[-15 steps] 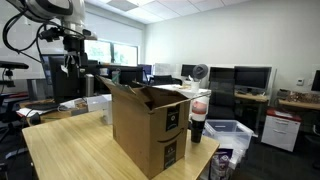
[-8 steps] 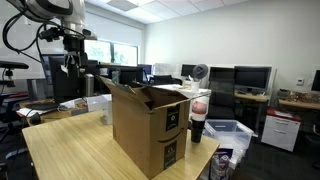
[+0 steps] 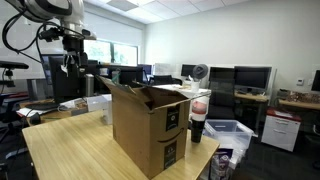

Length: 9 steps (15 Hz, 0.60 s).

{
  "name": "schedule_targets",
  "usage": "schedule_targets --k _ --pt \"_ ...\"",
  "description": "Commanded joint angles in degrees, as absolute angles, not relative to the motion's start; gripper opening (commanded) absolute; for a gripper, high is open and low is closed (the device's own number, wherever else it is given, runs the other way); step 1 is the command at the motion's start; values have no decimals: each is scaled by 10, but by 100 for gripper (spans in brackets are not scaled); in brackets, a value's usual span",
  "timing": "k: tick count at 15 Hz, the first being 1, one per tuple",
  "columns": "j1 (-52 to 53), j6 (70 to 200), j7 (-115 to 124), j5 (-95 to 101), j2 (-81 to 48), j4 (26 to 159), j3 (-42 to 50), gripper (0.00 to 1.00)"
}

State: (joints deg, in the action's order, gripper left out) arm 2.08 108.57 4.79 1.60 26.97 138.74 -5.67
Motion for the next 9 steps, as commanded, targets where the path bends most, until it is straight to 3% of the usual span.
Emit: schedule_targets --k 1,9 --pt "34 1100 68 6 258 1380 -64 100" --pt "61 1133 86 -6 225 1364 -85 100"
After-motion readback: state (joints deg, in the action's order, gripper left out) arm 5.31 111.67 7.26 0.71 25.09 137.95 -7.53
